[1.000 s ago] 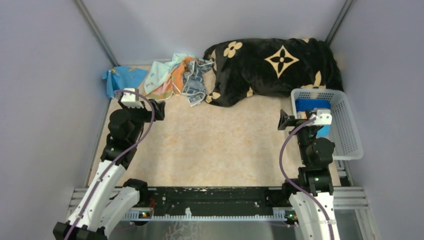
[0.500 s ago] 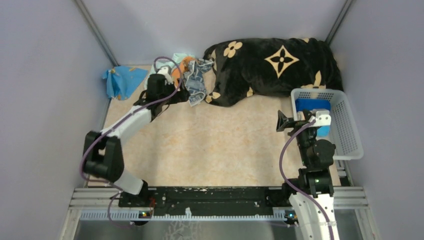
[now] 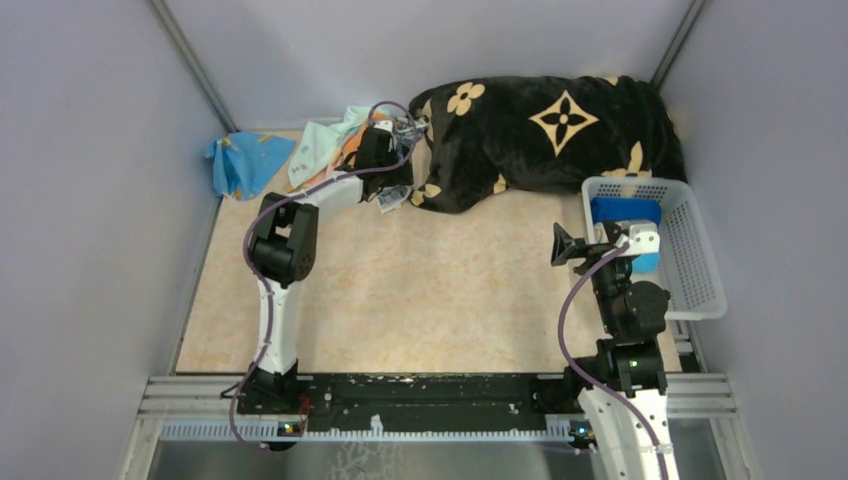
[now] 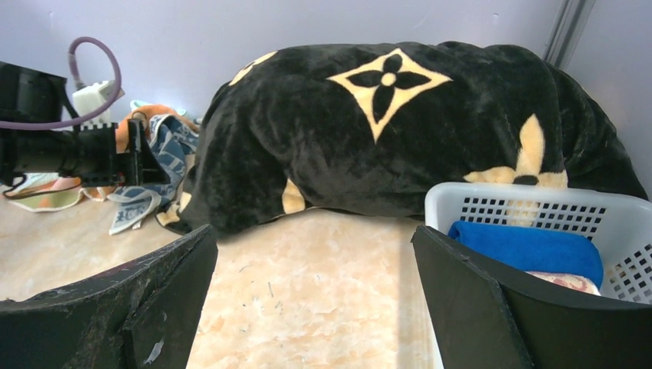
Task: Roll the towels
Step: Pick up the towel at the corner of the board.
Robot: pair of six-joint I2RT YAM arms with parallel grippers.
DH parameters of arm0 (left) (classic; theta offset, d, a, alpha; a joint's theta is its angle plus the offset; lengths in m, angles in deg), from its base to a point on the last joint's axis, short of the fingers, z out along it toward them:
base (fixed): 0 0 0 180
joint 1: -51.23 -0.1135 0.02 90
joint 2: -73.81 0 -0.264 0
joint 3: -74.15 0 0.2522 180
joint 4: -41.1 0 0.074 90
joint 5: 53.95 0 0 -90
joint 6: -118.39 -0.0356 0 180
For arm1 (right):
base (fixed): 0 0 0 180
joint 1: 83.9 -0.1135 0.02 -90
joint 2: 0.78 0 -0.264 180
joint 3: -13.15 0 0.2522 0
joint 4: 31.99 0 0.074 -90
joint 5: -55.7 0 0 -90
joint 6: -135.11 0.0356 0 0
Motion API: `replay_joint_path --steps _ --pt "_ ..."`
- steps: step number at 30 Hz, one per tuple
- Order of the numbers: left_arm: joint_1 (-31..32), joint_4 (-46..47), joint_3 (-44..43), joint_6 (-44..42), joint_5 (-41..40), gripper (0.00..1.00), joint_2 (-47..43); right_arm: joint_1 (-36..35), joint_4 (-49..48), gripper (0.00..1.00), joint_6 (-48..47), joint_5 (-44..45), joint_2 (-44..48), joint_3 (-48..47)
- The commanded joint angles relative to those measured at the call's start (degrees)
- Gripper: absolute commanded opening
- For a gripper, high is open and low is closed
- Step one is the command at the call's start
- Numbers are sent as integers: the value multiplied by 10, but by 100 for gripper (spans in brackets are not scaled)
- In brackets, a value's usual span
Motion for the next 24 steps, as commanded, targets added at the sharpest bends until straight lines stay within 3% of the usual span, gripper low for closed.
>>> replay_joint_path --steps 1,6,12,16,24 --pt "-2 -13 -70 -32 -35 91 59 -6 -23 99 -7 -3 3 0" --pt "-5 -29 -131 -43 -37 77 113 -8 -23 99 -8 -3 -1 0" --pt "-16 -49 -177 -45 26 26 113 -8 -18 99 -10 -2 -3 -1" --pt "-16 -7 -164 -46 71 2 35 -8 -20 99 -11 -2 -3 -1" --pt "-17 56 -187 -61 127 0 -119 -9 -18 99 -11 -5 1 -3"
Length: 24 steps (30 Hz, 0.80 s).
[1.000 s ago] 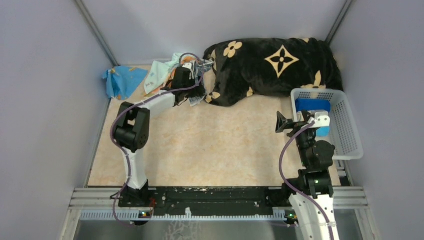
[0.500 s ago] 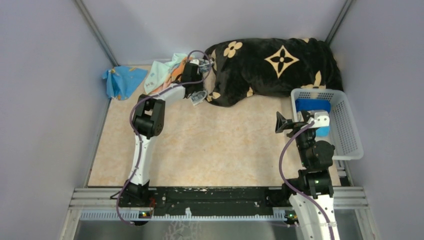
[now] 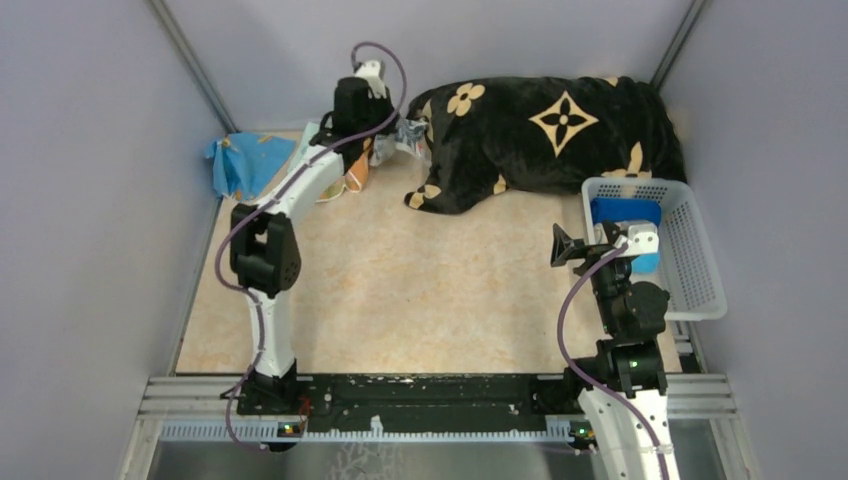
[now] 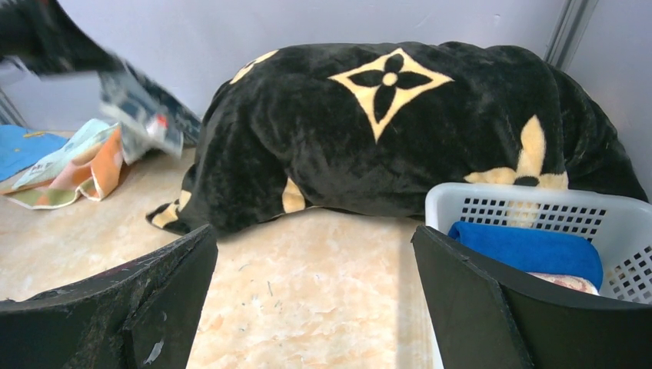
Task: Roll the towels
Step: Pick up the towel at the corner of the board, then place the towel at the center of the board.
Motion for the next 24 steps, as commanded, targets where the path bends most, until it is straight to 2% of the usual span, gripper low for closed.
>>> replay_joint_path --steps 1,6,10,13,18,24 --pt "-1 82 -34 -21 60 0 -115 -6 -18 99 -6 -6 3 -3" --pt "-2 72 -48 -31 66 0 -204 -6 -19 99 -6 -7 12 -3" --pt "-2 86 -1 -47 62 0 -281 -5 -18 99 -5 -9 21 -4" --pt "-1 52 9 -55 58 0 -319 -7 -20 99 -3 -12 26 -3" --pt "2 -2 67 -25 144 0 -407 -9 -22 99 -2 -14 32 -3" --pt "37 -38 193 36 250 4 -529 -10 -30 99 5 -24 38 -2"
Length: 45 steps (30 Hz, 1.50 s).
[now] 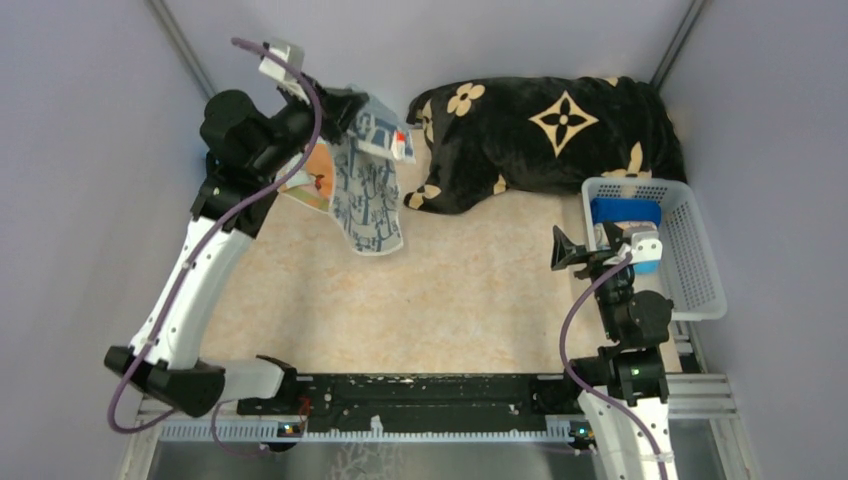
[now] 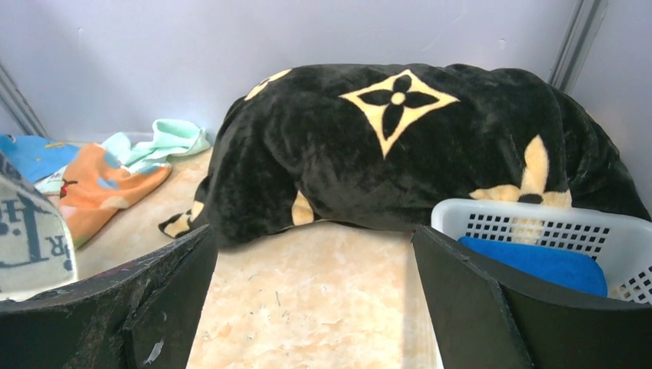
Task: Roll the towels
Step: Place the towel at the center of the board, then flatten out the towel at the center of the board.
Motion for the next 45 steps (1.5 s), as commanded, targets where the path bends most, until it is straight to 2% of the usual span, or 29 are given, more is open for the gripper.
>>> replay_joint_path --steps 1,6,8,10,12,13,14,17,21,24,28,34,40,45 --pt "42 -29 88 59 104 5 -78 -7 -31 99 6 -18 10 -2" --pt "129 30 212 127 116 12 -94 -7 -39 99 17 -30 4 -3" --pt "161 53 235 138 114 14 -70 -7 -41 99 23 -35 -2 -5" --pt "197 62 236 139 102 21 -32 -7 -38 99 28 -39 -12 -10" --pt "221 67 220 130 112 34 10 -7 -29 99 34 -40 -29 -18" --pt "227 57 211 125 110 48 27 -7 -22 99 37 -40 -38 -25" --pt "231 50 205 121 108 54 40 -7 -12 99 39 -42 -51 -32" --pt "231 29 213 103 77 65 43 -7 14 99 46 -62 -86 -57" --pt "230 1 272 83 15 77 1 -7 40 99 71 -95 -139 -79" --pt "217 -30 329 88 -54 80 -38 -6 54 99 104 -128 -181 -83" --pt "162 -78 401 124 -101 81 -65 -7 83 99 123 -171 -237 -92" --pt "32 -57 516 191 -71 83 -108 -7 128 96 156 -192 -300 -83" --pt "-12 -53 560 212 -93 82 -82 -15 129 92 202 -193 -352 -45" --pt "-41 -52 596 221 -106 81 -67 -43 121 89 212 -179 -430 -37"
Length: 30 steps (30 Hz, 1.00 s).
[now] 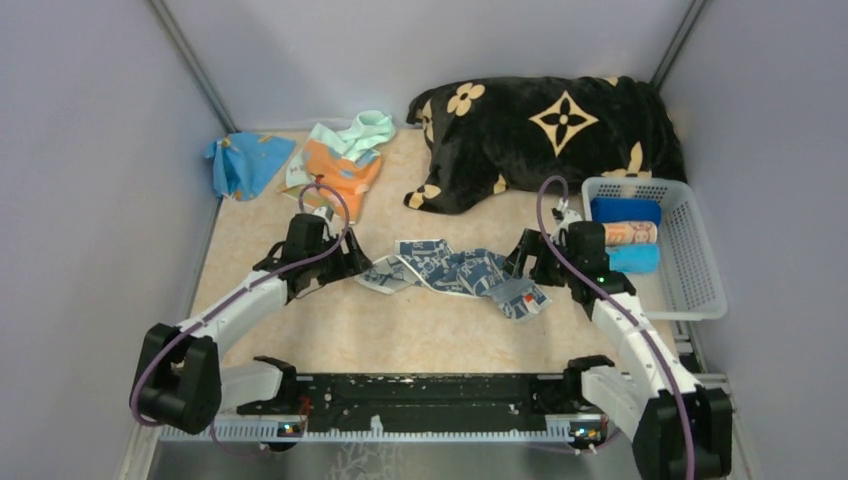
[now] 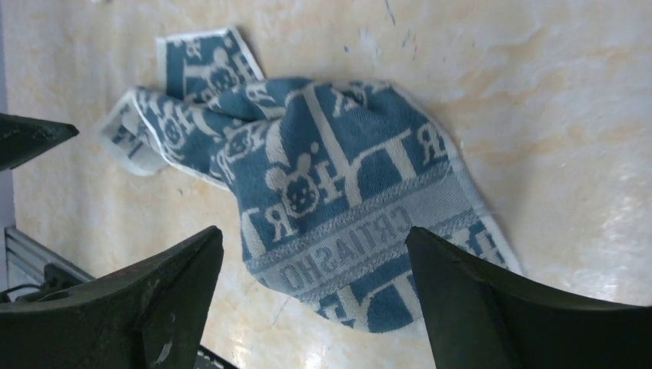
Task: Roll the towels
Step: Flatten out the towel at the center of the board.
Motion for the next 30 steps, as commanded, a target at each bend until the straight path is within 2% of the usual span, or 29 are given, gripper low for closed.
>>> replay_joint_path --steps 1,5,10,13,15,18,20,24,27,30 --pt "-19 9 27 21 -18 80 14 -24 -22 89 21 7 -58 1" --pt "-20 26 32 22 -16 77 41 -27 -61 87 34 34 -107 16" --pt "-20 50 15 23 50 69 87 -27 -83 85 34 50 -161 17" --pt "-19 62 15 25 66 58 110 -27 -95 85 34 67 -174 23" --pt "-19 73 17 26 71 46 122 -27 -108 85 37 75 -181 29" --pt "-20 57 -9 8 68 19 128 -27 -120 85 40 88 -203 27" --pt "-20 20 -43 -11 66 8 107 -26 -124 85 41 97 -225 19" --pt "-20 -88 -112 -56 58 0 34 -25 -131 86 48 115 -271 2" --pt "-20 -155 -141 -93 56 0 -32 -15 -145 86 64 125 -297 -3" --pt "-19 -220 -153 -120 99 2 -79 3 -150 86 79 139 -309 -10"
